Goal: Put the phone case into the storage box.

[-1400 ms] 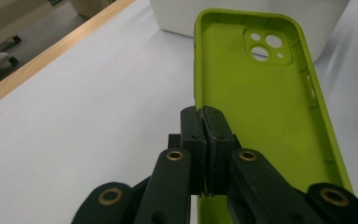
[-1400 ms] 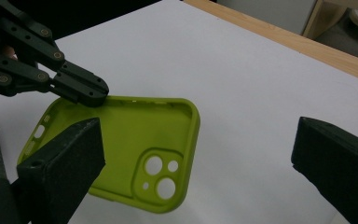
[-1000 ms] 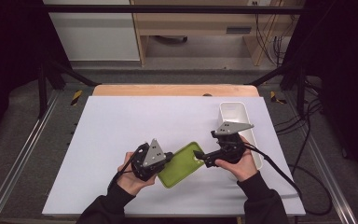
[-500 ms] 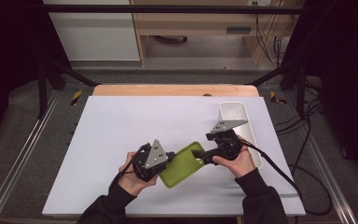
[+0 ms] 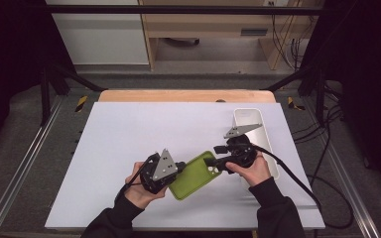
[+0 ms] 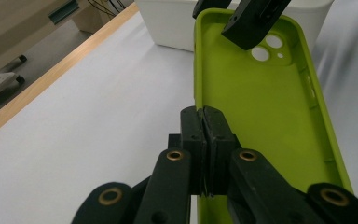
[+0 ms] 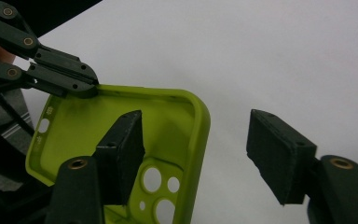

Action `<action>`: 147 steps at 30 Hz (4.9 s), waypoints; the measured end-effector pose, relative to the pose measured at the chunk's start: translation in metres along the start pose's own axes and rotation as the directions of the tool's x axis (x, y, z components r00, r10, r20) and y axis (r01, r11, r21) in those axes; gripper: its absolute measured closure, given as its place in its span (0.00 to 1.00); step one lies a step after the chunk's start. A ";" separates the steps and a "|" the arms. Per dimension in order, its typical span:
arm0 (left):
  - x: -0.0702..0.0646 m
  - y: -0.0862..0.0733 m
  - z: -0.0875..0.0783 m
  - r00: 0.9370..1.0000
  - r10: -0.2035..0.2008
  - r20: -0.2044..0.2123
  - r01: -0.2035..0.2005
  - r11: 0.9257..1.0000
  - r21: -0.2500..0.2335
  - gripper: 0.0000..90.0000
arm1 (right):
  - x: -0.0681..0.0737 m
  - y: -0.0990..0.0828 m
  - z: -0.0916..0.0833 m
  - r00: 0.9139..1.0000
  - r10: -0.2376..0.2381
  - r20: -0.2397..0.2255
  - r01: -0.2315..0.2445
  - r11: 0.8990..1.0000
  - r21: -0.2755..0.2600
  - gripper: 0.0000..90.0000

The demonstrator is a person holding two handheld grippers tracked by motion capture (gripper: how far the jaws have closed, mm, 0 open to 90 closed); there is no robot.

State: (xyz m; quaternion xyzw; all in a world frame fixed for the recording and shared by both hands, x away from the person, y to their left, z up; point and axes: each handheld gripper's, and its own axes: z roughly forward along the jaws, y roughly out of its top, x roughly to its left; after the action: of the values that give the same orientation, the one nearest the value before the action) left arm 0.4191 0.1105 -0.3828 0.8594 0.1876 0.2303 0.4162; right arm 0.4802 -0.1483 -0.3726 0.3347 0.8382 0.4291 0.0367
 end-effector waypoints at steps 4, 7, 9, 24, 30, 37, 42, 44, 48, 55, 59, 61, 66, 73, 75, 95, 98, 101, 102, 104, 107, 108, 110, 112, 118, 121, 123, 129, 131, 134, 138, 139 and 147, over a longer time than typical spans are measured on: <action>0.000 0.000 -0.001 1.000 0.001 0.001 -0.001 1.000 -0.001 0.98 | -0.002 0.001 0.001 1.000 0.013 -0.025 -0.013 1.000 0.015 0.49; -0.001 -0.001 0.000 1.000 0.002 0.002 -0.002 1.000 -0.002 0.98 | -0.003 0.001 0.001 0.999 0.022 -0.044 -0.021 1.000 0.021 0.55; -0.001 -0.001 0.000 1.000 0.002 0.003 -0.002 1.000 -0.003 0.98 | -0.003 0.001 0.001 0.998 0.033 -0.058 -0.032 0.999 0.026 0.59; -0.001 -0.002 -0.002 1.000 0.018 0.004 -0.018 1.000 0.001 0.98 | -0.005 0.003 -0.004 0.993 0.066 -0.093 -0.062 0.997 0.046 0.81; -0.001 -0.003 -0.002 1.000 0.030 0.003 -0.030 1.000 0.006 0.98 | -0.004 0.002 -0.006 0.994 0.068 -0.091 -0.063 0.996 0.061 0.85; -0.003 -0.003 -0.001 0.999 0.044 0.000 -0.044 0.999 0.018 0.98 | -0.002 0.001 -0.006 0.996 0.047 -0.075 -0.041 0.996 0.083 0.88; -0.003 -0.002 0.000 0.999 0.045 0.001 -0.045 0.999 0.020 0.98 | -0.001 0.001 -0.008 0.997 0.042 -0.069 -0.036 0.996 0.084 0.89; -0.004 -0.002 0.001 0.999 0.046 0.003 -0.046 0.999 0.021 0.98 | -0.001 0.001 -0.008 0.997 0.041 -0.063 -0.036 0.996 0.081 0.89; -0.005 -0.002 0.002 0.999 0.046 -0.002 -0.046 0.999 0.017 0.98 | 0.000 0.001 -0.010 0.998 0.037 -0.053 -0.033 0.997 0.072 0.89; -0.005 -0.004 0.007 0.999 0.038 0.009 -0.038 0.999 0.026 0.95 | 0.001 0.000 -0.012 0.999 0.025 -0.043 -0.023 0.998 0.064 0.89; -0.002 -0.005 0.008 1.000 0.015 0.015 -0.015 1.000 0.006 0.92 | 0.001 0.000 -0.012 0.999 0.019 -0.031 -0.017 0.998 0.062 0.90; 0.001 -0.007 0.009 1.000 -0.008 0.019 0.008 1.000 -0.006 0.85 | 0.001 0.001 -0.013 0.999 0.021 -0.026 -0.020 0.999 0.050 0.90; 0.010 -0.011 0.005 0.995 -0.092 0.032 0.094 0.993 -0.066 0.70 | 0.001 0.001 -0.015 1.000 0.011 -0.008 -0.011 0.999 0.043 0.90; 0.025 -0.019 -0.003 0.979 -0.199 0.039 0.202 0.972 -0.121 0.46 | 0.001 0.001 -0.017 1.000 -0.016 0.022 0.015 0.999 0.029 0.90; 0.030 -0.022 -0.005 0.975 -0.219 0.035 0.221 0.966 -0.133 0.40 | 0.001 0.000 -0.018 0.999 -0.025 0.030 0.024 0.999 0.024 0.90; 0.069 -0.072 -0.034 0.932 -0.361 -0.009 0.353 0.916 -0.190 0.06 | 0.004 0.002 -0.042 0.986 -0.113 0.121 0.116 0.993 -0.022 0.89; 0.073 -0.080 -0.038 0.930 -0.368 -0.013 0.358 0.912 -0.197 0.06 | 0.005 0.002 -0.046 0.983 -0.125 0.135 0.129 0.991 -0.023 0.89; 0.076 -0.089 -0.041 0.929 -0.370 -0.011 0.360 0.910 -0.204 0.05 | 0.006 0.004 -0.050 0.980 -0.136 0.147 0.142 0.989 -0.031 0.89; 0.077 -0.093 -0.042 0.928 -0.372 -0.007 0.363 0.909 -0.204 0.05 | 0.007 0.005 -0.051 0.979 -0.141 0.151 0.147 0.989 -0.033 0.89; 0.079 -0.100 -0.044 0.926 -0.378 -0.013 0.367 0.907 -0.209 0.05 | 0.007 0.006 -0.054 0.976 -0.147 0.160 0.155 0.987 -0.038 0.89; 0.082 -0.110 -0.047 0.918 -0.396 -0.016 0.383 0.898 -0.217 0.05 | 0.009 0.011 -0.059 0.972 -0.160 0.173 0.170 0.985 -0.040 0.90; 0.083 -0.113 -0.049 0.917 -0.398 -0.021 0.385 0.897 -0.217 0.05 | 0.009 0.012 -0.061 0.970 -0.166 0.177 0.177 0.983 -0.043 0.90; 0.085 -0.118 -0.051 0.913 -0.407 -0.026 0.391 0.893 -0.221 0.05 | 0.011 0.016 -0.064 0.967 -0.176 0.184 0.187 0.981 -0.044 0.89; 0.087 -0.122 -0.054 0.910 -0.414 -0.029 0.398 0.889 -0.225 0.05 | 0.012 0.019 -0.067 0.962 -0.188 0.196 0.200 0.979 -0.043 0.89; 0.090 -0.133 -0.056 0.902 -0.431 -0.038 0.412 0.882 -0.229 0.05 | 0.014 0.026 -0.073 0.949 -0.217 0.230 0.230 0.973 -0.034 0.89; 0.090 -0.138 -0.056 0.904 -0.426 -0.039 0.408 0.886 -0.221 0.05 | 0.015 0.030 -0.075 0.942 -0.229 0.246 0.242 0.970 -0.025 0.89; 0.090 -0.141 -0.056 0.901 -0.432 -0.041 0.413 0.884 -0.219 0.05 | 0.015 0.032 -0.077 0.936 -0.238 0.258 0.251 0.968 -0.018 0.89; 0.092 -0.145 -0.058 0.899 -0.436 -0.044 0.416 0.882 -0.222 0.05 | 0.016 0.039 -0.082 0.916 -0.270 0.296 0.283 0.959 -0.001 0.89; 0.093 -0.146 -0.058 0.898 -0.438 -0.044 0.418 0.880 -0.224 0.05 | 0.017 0.042 -0.084 0.908 -0.283 0.308 0.296 0.955 0.006 0.89; 0.093 -0.148 -0.059 0.898 -0.438 -0.047 0.418 0.881 -0.223 0.05 | 0.018 0.045 -0.086 0.903 -0.288 0.319 0.303 0.953 0.005 0.89; 0.094 -0.150 -0.059 0.899 -0.435 -0.050 0.415 0.882 -0.222 0.05 | 0.019 0.051 -0.090 0.888 -0.308 0.340 0.322 0.947 0.016 0.89; 0.094 -0.151 -0.058 0.899 -0.436 -0.049 0.415 0.882 -0.223 0.05 | 0.019 0.052 -0.092 0.883 -0.314 0.349 0.329 0.944 0.019 0.89; 0.094 -0.153 -0.058 0.898 -0.436 -0.051 0.416 0.883 -0.218 0.05 | 0.019 0.061 -0.101 0.861 -0.332 0.385 0.346 0.937 0.035 0.89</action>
State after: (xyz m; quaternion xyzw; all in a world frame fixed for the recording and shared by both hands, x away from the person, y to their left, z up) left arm 0.4449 0.2843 -0.4508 0.7380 0.3680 0.1929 0.5317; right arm 0.4628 -0.1825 -0.2601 0.2590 0.8524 0.3566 0.2815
